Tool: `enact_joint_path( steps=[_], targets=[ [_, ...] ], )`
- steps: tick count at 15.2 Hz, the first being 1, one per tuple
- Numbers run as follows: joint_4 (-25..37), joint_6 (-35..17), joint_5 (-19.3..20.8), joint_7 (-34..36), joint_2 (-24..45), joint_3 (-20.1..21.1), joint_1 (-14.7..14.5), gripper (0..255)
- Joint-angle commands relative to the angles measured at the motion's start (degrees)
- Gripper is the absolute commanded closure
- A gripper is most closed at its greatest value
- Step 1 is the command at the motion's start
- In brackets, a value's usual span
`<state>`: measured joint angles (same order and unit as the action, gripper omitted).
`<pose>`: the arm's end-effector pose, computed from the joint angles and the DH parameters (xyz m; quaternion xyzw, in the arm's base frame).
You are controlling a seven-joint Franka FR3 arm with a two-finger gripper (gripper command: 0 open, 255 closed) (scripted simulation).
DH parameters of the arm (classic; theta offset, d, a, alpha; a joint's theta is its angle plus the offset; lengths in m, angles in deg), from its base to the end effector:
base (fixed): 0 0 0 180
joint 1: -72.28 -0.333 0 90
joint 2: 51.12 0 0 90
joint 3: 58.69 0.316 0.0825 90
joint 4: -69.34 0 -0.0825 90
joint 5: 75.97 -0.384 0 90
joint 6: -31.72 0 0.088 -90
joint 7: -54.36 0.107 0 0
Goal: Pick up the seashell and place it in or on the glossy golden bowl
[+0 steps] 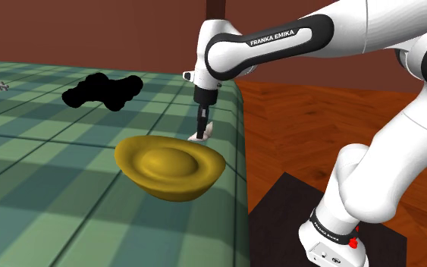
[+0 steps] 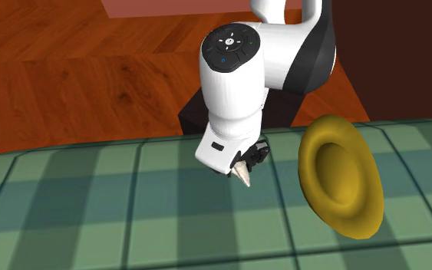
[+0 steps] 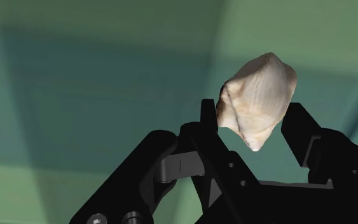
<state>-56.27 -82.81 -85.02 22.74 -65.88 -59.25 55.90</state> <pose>0.4616 0.1405 0.4996 -0.9243 -0.3730 -0.0418 0.0689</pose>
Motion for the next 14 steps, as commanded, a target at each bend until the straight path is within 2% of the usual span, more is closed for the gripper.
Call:
enact_joint_path(
  steps=[1, 5, 14],
  targets=[
    [-0.12, 0.06, 0.03, 0.01, 0.14, 0.00, 0.00, 255],
    [-0.17, -0.02, 0.02, 0.00, 0.17, 0.00, 0.00, 255],
    [5.95, 6.87, 0.46, 0.98, -0.66, -0.09, 0.09, 255]
  ],
)
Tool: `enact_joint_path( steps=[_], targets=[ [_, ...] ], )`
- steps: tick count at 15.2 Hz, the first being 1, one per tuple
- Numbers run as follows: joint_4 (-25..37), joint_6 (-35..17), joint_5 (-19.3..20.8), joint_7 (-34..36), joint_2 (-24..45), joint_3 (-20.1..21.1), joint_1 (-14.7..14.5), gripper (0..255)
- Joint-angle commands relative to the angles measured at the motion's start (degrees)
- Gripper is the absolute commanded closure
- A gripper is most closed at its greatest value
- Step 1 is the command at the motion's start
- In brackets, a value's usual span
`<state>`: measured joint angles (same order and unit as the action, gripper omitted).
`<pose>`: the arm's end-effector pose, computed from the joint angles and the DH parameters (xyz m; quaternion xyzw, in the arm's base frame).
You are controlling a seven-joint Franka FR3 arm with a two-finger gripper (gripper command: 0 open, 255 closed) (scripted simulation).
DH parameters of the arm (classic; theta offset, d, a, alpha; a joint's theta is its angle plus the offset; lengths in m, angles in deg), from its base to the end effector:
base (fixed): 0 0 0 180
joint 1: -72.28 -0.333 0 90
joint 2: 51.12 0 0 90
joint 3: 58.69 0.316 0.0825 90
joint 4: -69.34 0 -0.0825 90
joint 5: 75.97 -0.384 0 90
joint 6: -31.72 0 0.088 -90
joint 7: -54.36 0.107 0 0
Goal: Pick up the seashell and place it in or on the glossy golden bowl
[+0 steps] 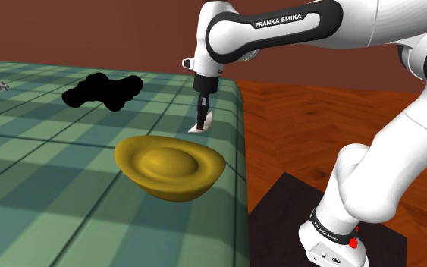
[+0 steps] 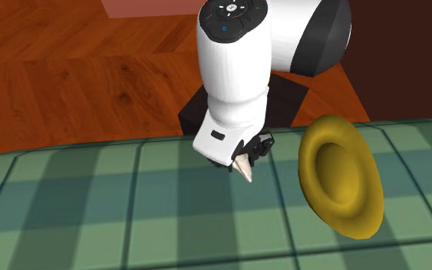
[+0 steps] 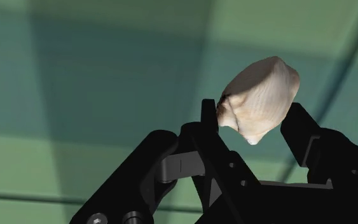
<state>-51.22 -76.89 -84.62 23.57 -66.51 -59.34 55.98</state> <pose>0.4616 0.1403 0.5380 -0.9244 -0.3729 -0.0393 0.0691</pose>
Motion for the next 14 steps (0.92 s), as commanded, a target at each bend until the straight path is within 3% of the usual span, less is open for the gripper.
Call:
enact_joint_path(
  steps=[1, 14],
  targets=[
    [1.64, 1.71, 0.09, 0.25, -0.06, -0.01, 0.01, 255],
    [12.40, 11.63, 0.42, 1.53, 0.70, -0.19, 0.06, 255]
  ],
)
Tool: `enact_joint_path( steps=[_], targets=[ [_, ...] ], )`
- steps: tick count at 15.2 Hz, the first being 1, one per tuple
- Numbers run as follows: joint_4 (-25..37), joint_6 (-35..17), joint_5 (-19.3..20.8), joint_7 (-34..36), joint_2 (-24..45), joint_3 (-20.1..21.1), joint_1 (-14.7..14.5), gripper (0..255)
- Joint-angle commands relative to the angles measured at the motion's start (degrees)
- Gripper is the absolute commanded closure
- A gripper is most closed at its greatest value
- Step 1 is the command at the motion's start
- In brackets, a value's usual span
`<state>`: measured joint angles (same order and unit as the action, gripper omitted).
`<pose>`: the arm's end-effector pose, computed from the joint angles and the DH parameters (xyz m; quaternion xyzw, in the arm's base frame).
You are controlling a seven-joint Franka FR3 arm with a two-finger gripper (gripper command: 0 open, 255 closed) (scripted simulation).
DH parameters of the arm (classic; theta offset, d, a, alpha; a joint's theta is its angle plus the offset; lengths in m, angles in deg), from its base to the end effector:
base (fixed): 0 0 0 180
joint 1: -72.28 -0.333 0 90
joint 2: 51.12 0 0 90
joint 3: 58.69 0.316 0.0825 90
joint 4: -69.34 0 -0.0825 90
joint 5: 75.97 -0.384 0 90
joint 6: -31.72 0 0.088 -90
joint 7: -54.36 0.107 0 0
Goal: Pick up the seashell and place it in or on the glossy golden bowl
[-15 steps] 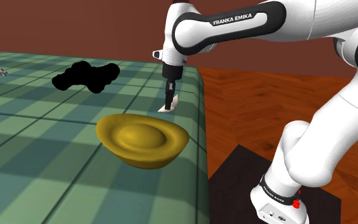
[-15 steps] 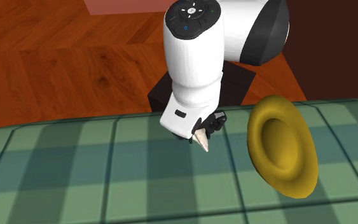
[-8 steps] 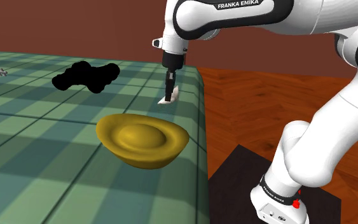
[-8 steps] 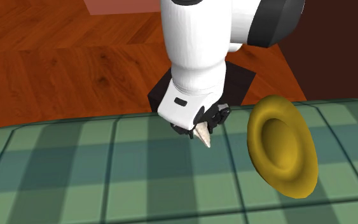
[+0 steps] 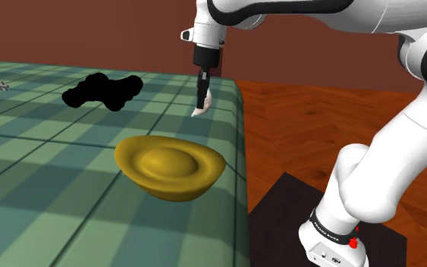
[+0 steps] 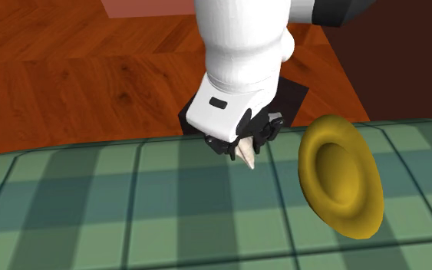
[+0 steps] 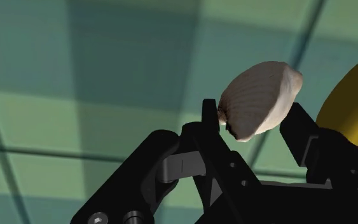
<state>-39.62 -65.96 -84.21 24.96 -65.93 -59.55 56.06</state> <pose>0.4619 0.1400 0.6137 -0.9245 -0.3729 -0.0394 0.0691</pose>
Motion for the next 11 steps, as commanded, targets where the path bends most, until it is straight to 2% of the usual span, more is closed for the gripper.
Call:
enact_joint_path(
  steps=[1, 9, 11],
  targets=[
    [1.72, 1.47, 0.03, 0.23, 0.27, 0.01, -0.02, 255],
    [9.69, 7.74, 0.08, 0.99, 1.92, -0.13, -0.02, 255],
    [9.64, 7.65, -0.03, 2.41, 1.75, 0.75, -0.56, 255]
  ],
)
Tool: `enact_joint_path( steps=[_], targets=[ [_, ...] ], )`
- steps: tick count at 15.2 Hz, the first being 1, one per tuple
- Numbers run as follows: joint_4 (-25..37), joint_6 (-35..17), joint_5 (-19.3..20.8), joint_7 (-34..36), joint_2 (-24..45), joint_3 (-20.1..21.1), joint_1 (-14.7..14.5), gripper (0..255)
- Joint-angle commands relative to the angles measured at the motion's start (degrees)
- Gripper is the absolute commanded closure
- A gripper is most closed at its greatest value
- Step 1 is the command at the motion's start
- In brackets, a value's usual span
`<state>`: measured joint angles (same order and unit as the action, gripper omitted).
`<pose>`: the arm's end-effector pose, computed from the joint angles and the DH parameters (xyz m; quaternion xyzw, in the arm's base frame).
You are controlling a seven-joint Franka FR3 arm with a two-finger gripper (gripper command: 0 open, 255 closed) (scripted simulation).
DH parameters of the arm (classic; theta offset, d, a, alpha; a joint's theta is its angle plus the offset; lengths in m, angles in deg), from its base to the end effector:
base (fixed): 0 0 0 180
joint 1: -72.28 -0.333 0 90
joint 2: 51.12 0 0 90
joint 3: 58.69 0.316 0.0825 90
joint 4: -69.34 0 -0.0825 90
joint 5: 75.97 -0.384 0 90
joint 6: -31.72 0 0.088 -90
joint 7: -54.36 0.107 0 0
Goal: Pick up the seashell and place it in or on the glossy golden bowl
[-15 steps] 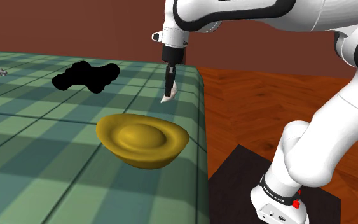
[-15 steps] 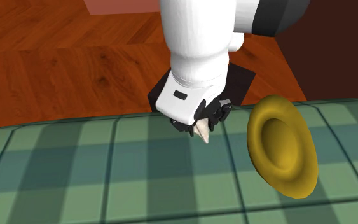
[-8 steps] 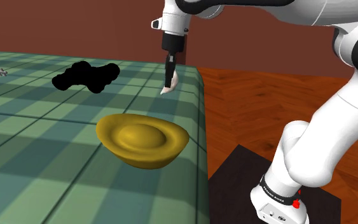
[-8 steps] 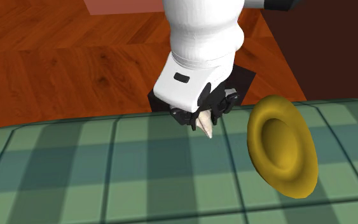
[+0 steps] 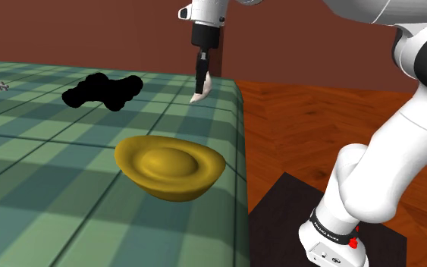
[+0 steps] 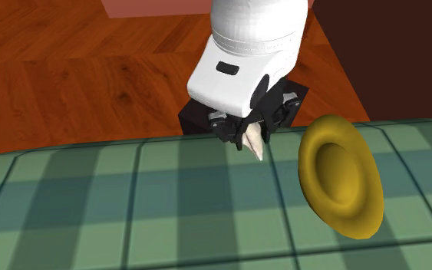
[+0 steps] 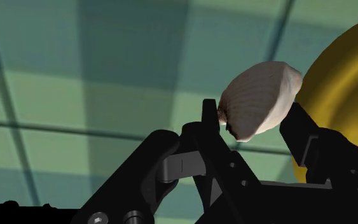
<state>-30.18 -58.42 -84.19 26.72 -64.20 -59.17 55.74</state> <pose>0.4588 0.1474 0.6657 -0.9244 -0.3731 -0.0393 0.0690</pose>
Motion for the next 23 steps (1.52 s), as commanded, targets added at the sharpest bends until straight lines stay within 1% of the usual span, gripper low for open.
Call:
enact_joint_path(
  steps=[1, 9, 16, 23],
  targets=[
    [0.00, -0.12, -0.16, 2.05, -0.16, 1.27, -0.77, 255],
    [0.83, -1.82, -0.74, 13.34, 0.73, 8.49, -5.06, 255],
    [5.51, -2.92, 0.11, 24.04, 5.11, 15.17, -9.07, 255],
    [-1.67, -8.50, -0.37, 23.20, 3.52, 15.13, -9.15, 255]
  ],
)
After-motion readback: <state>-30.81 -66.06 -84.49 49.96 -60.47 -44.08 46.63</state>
